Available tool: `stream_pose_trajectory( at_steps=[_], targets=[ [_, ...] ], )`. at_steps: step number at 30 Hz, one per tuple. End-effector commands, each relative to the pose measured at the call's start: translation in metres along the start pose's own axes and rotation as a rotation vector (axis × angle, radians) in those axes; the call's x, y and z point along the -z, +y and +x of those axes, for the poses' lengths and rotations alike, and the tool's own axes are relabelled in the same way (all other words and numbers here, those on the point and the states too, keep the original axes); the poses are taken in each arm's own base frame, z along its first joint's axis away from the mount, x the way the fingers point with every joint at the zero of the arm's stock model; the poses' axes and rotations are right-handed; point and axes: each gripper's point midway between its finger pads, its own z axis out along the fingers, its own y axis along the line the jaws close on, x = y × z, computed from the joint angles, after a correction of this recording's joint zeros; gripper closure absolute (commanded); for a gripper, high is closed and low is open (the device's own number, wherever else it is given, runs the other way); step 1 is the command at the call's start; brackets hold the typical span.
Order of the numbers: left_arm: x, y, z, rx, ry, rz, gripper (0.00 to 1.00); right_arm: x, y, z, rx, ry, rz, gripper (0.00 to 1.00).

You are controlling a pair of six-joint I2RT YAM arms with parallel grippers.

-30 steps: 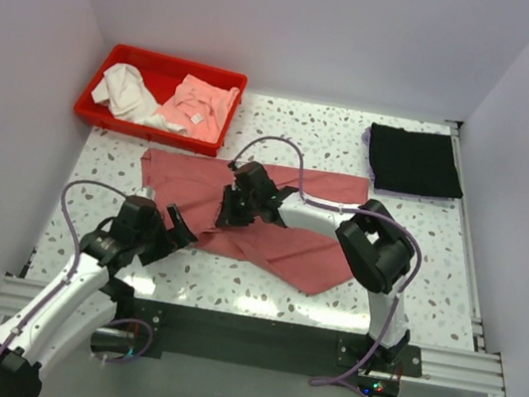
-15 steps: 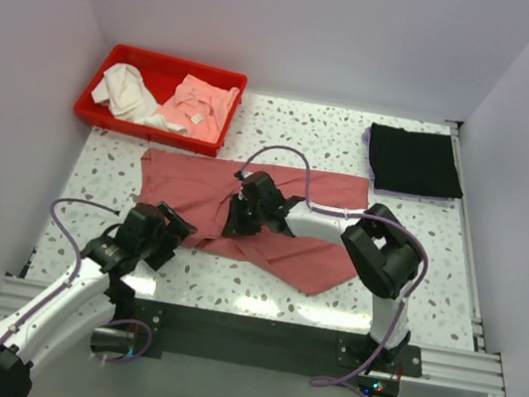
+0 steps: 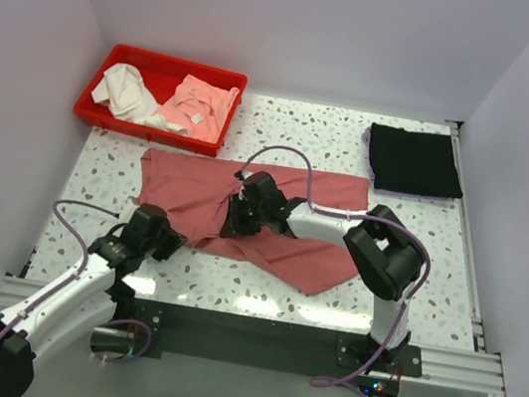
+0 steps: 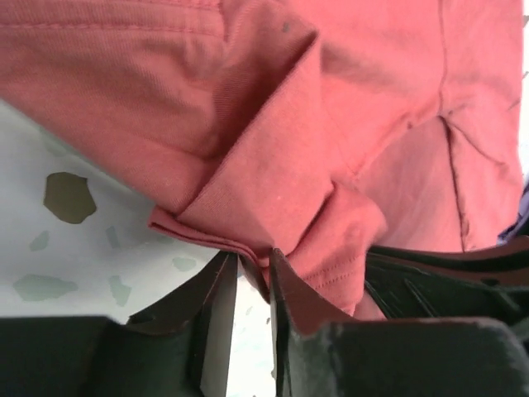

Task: Fold and stack the t-shirts
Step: Fold the tshirt

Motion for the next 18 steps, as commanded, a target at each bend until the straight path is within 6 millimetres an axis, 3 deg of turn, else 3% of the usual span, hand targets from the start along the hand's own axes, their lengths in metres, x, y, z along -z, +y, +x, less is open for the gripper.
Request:
stream_pose_trajectory(
  at_steps=[1,3,6,7,10,13,15,18],
  targets=[
    [-0.004,-0.005,-0.002,0.005,-0.016,0.013,0.78,0.02,0.025,-0.023,0.044,-0.081,-0.08,0.73],
    [-0.003,-0.003,-0.005,-0.011,-0.025,-0.009,0.96,0.023,0.026,-0.023,0.047,-0.087,-0.084,0.71],
    [0.005,-0.008,-0.009,-0.031,-0.034,-0.008,1.0,0.03,0.033,-0.023,0.054,-0.085,-0.111,0.54],
    [0.009,-0.013,-0.011,-0.034,-0.039,0.003,1.0,0.034,0.037,-0.025,0.062,-0.092,-0.125,0.02],
    [0.02,-0.012,-0.016,-0.034,-0.057,-0.003,1.0,0.044,0.041,-0.029,0.078,-0.107,-0.122,0.01],
    [0.032,-0.009,-0.022,-0.037,-0.081,-0.028,1.0,0.065,0.05,-0.041,0.1,-0.164,-0.125,0.01],
    [0.038,-0.003,-0.025,-0.04,-0.091,-0.066,1.0,0.086,0.046,-0.048,0.097,-0.224,-0.07,0.01],
    [0.055,-0.012,-0.034,-0.052,-0.107,-0.078,1.0,0.12,0.025,-0.06,0.07,-0.341,0.064,0.01]
  ],
)
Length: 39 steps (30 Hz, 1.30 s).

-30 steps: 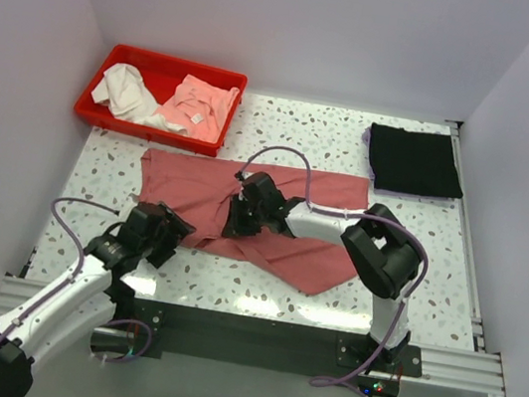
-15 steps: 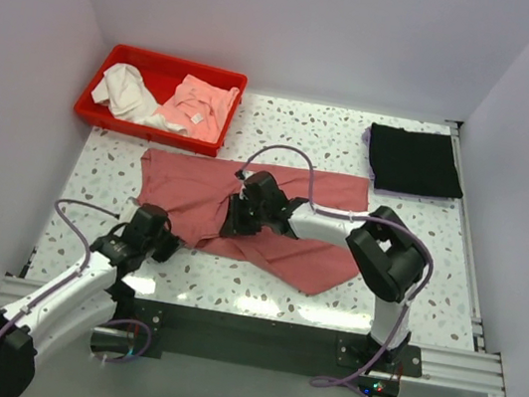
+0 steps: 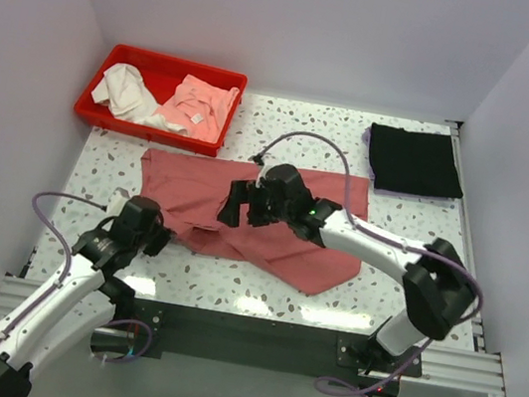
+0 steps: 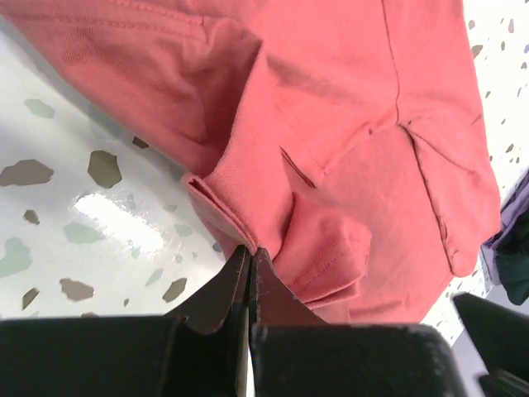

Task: Fold and stack the t-shirts
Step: Fold the tshirt

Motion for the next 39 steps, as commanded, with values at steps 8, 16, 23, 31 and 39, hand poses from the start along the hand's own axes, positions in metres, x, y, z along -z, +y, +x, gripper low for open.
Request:
stream_pose_trajectory(
  at_steps=[8,16,23,31,39],
  targets=[
    [0.055,0.005,-0.026,-0.106,-0.04,-0.152,1.0,0.127,-0.11,-0.01,-0.104,-0.29,0.654,0.01],
    [0.096,0.027,-0.037,-0.226,-0.035,-0.244,1.0,0.199,-0.167,0.038,-0.225,-0.295,0.893,0.01],
    [0.113,0.026,-0.017,-0.208,0.046,-0.067,1.0,0.237,-0.202,0.09,-0.334,-0.219,1.032,0.03],
    [0.123,0.025,-0.027,-0.154,-0.035,0.041,1.0,0.226,-0.215,0.124,-0.41,-0.113,1.041,0.23],
    [0.121,0.024,-0.032,-0.138,-0.067,0.052,1.0,0.181,-0.217,0.139,-0.461,-0.013,0.941,0.41]
  ],
)
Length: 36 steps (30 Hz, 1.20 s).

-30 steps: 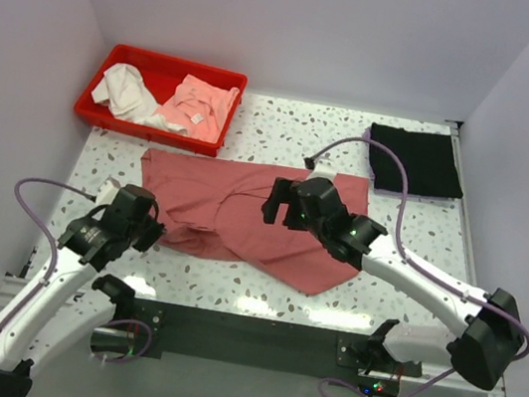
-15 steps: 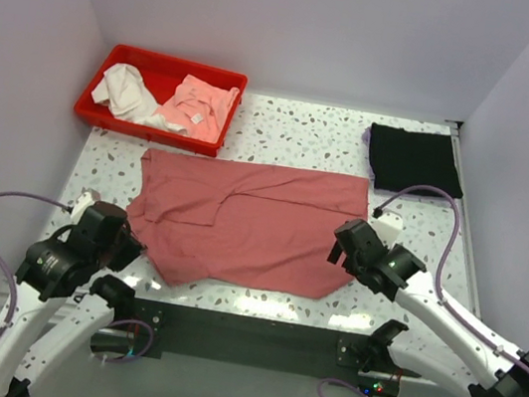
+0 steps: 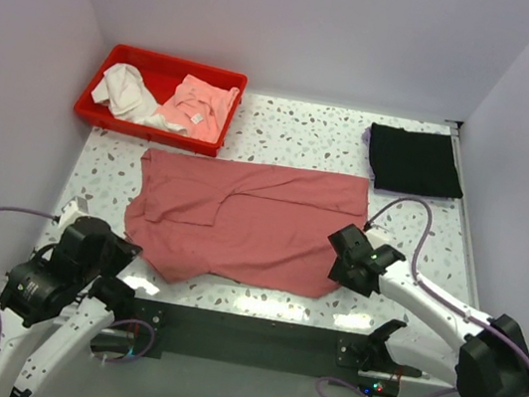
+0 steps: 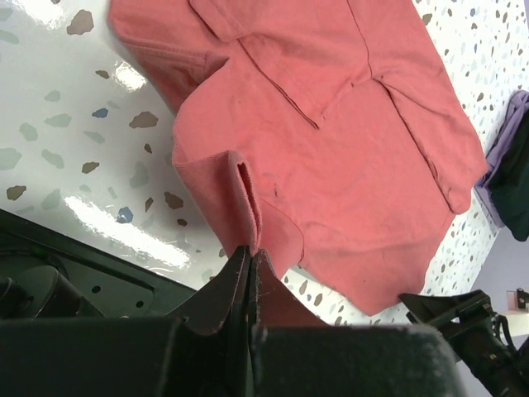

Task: Fold and stack the t-shirts
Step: Fold the tshirt

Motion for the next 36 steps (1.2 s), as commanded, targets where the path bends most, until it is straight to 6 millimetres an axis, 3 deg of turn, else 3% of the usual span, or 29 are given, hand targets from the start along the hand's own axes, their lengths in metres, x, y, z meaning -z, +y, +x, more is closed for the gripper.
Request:
stream_pose_trajectory(
  at_steps=[1,5,8,11,12,19,23,25,26,27,28,30,33,36],
  targets=[
    [-0.006,0.0,-0.005,-0.008,-0.027,-0.021,1.0,-0.012,0.019,0.007,-0.035,0.036,-0.059,0.42],
    [-0.02,-0.011,-0.004,-0.036,-0.024,0.005,1.0,-0.021,0.032,0.01,-0.049,0.04,-0.106,0.5],
    [-0.031,-0.015,0.002,-0.055,-0.004,0.02,1.0,-0.027,0.028,0.01,-0.043,0.039,-0.069,0.55],
    [-0.035,-0.013,0.001,-0.066,-0.008,0.001,1.0,-0.028,0.025,0.01,-0.024,0.036,-0.052,0.75],
    [-0.034,-0.013,-0.001,-0.066,-0.013,-0.005,1.0,-0.026,0.026,0.009,-0.018,0.036,-0.057,0.9],
    [-0.032,-0.013,-0.009,-0.072,-0.052,-0.016,1.0,0.016,0.047,-0.041,0.1,-0.043,-0.096,0.89],
    [-0.035,-0.013,-0.011,-0.076,-0.064,-0.025,1.0,0.006,0.079,-0.064,0.197,-0.052,-0.086,0.92],
    [-0.035,-0.012,-0.013,-0.078,-0.068,-0.036,1.0,-0.007,0.106,-0.072,0.23,-0.028,-0.086,0.89],
    [-0.034,-0.013,-0.014,-0.082,-0.072,-0.035,1.0,-0.01,0.115,-0.075,0.228,-0.02,-0.084,0.76],
    [-0.033,-0.014,-0.015,-0.082,-0.074,-0.035,1.0,-0.006,0.132,-0.091,0.211,-0.042,-0.104,0.66],
    [-0.033,-0.013,-0.016,-0.083,-0.077,-0.04,1.0,-0.017,0.141,-0.085,0.242,-0.005,-0.096,0.54],
    [-0.032,-0.012,-0.017,-0.082,-0.084,-0.046,1.0,-0.014,0.159,-0.097,0.245,-0.012,-0.119,0.38],
    [-0.033,-0.011,-0.018,-0.079,-0.091,-0.049,1.0,-0.007,0.169,-0.103,0.268,-0.03,-0.156,0.34],
    [-0.035,-0.01,-0.017,-0.078,-0.092,-0.056,1.0,0.005,0.155,-0.106,0.287,-0.063,-0.155,0.26]
  ],
)
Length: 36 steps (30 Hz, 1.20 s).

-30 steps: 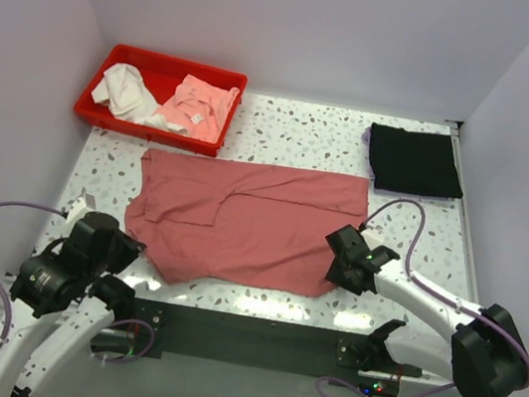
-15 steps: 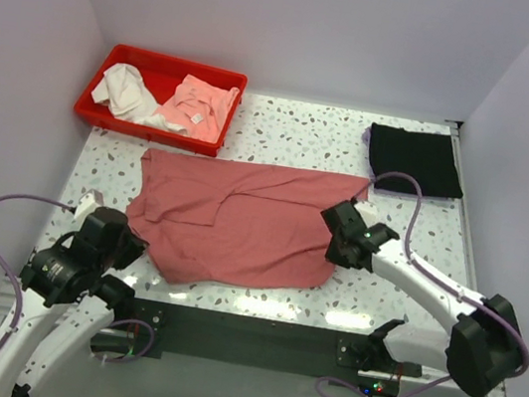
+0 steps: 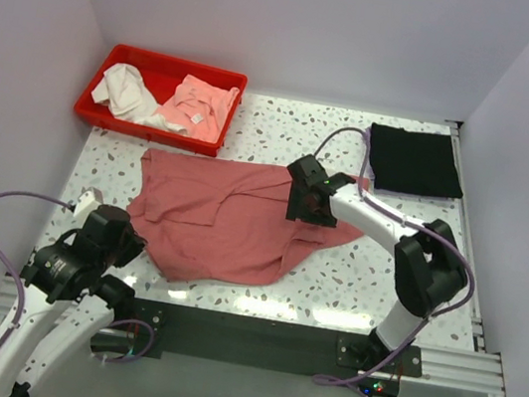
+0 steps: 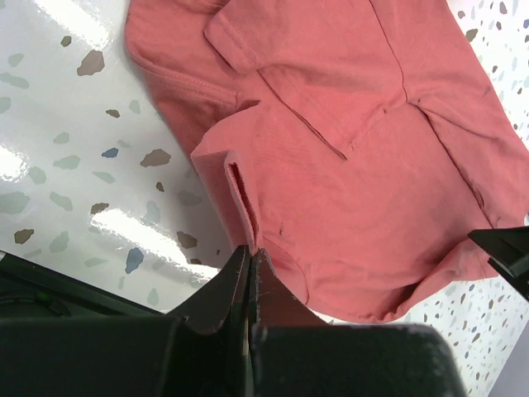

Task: Fold and stack the t-shirts
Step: Fold the tshirt

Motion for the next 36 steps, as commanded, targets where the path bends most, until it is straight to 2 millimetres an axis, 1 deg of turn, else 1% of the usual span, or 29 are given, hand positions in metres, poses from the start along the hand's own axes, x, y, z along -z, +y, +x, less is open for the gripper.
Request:
stream_pose_trajectory(
  at_steps=[1,2,3,5,6,8,9,10,11,12,13,14,16,17,22,23,27,30,31,32,34,36],
  targets=[
    [0.004,-0.012,-0.014,-0.002,-0.055,0.035,1.0,0.033,-0.009,-0.019,0.021,-0.086,-0.028,0.22],
    [0.003,-0.012,-0.014,-0.004,-0.054,0.032,1.0,0.042,-0.016,-0.019,0.009,-0.102,-0.021,0.18],
    [0.002,-0.012,-0.014,-0.008,-0.053,0.031,1.0,0.043,-0.024,-0.012,0.013,-0.099,-0.002,0.15],
    [0.001,-0.013,-0.014,-0.017,-0.051,0.027,1.0,0.045,-0.032,-0.003,0.006,-0.094,-0.002,0.13],
    [0.001,-0.013,-0.015,-0.018,-0.053,0.023,1.0,0.045,-0.037,0.009,0.005,-0.071,-0.01,0.13],
    [0.0,-0.012,-0.014,-0.025,-0.05,0.016,1.0,0.042,-0.044,0.018,-0.03,-0.053,-0.013,0.19],
    [0.0,-0.012,-0.014,-0.027,-0.05,0.014,1.0,0.038,-0.05,0.028,-0.039,-0.036,-0.007,0.23],
    [-0.001,-0.011,-0.014,-0.03,-0.049,0.01,1.0,0.035,-0.054,0.029,-0.072,-0.03,-0.01,0.28],
    [-0.001,-0.011,-0.014,-0.029,-0.049,0.011,1.0,0.032,-0.053,0.029,-0.092,-0.034,-0.022,0.33],
    [-0.001,-0.011,-0.013,-0.029,-0.047,0.009,1.0,0.027,-0.055,0.033,-0.106,-0.023,-0.023,0.34],
    [-0.001,-0.011,-0.013,-0.029,-0.047,0.016,1.0,0.026,-0.052,0.033,-0.123,-0.015,-0.047,0.36],
    [-0.001,-0.011,-0.013,-0.028,-0.048,0.017,1.0,0.024,-0.045,0.028,-0.134,-0.036,-0.077,0.4],
    [-0.002,-0.013,-0.012,-0.032,-0.048,0.029,1.0,0.019,-0.036,0.031,-0.147,-0.018,-0.119,0.43],
    [-0.003,-0.014,-0.011,-0.037,-0.043,0.037,1.0,0.017,-0.031,0.028,-0.157,-0.022,-0.14,0.46],
    [-0.007,-0.011,-0.005,-0.045,-0.02,0.026,1.0,0.001,-0.025,0.032,-0.185,0.011,-0.135,0.49],
    [-0.008,-0.01,-0.004,-0.045,-0.017,0.022,1.0,-0.002,-0.019,0.033,-0.186,0.02,-0.155,0.49],
    [-0.011,-0.007,0.0,-0.043,-0.004,0.012,1.0,-0.009,-0.011,0.035,-0.193,0.04,-0.176,0.53],
    [-0.01,-0.005,0.0,-0.034,-0.007,0.012,1.0,-0.011,-0.009,0.037,-0.199,0.047,-0.184,0.64],
    [-0.01,-0.004,0.0,-0.032,-0.008,0.007,1.0,-0.01,-0.009,0.036,-0.199,0.046,-0.185,0.69],
    [-0.009,-0.004,0.0,-0.031,-0.011,0.009,1.0,-0.01,-0.01,0.037,-0.2,0.05,-0.182,0.71],
    [-0.009,-0.004,0.0,-0.029,-0.011,0.01,1.0,-0.009,-0.014,0.037,-0.194,0.044,-0.165,0.72],
    [-0.008,-0.004,-0.001,-0.029,-0.013,0.011,1.0,-0.007,-0.02,0.039,-0.181,0.048,-0.138,0.69]
  ],
)
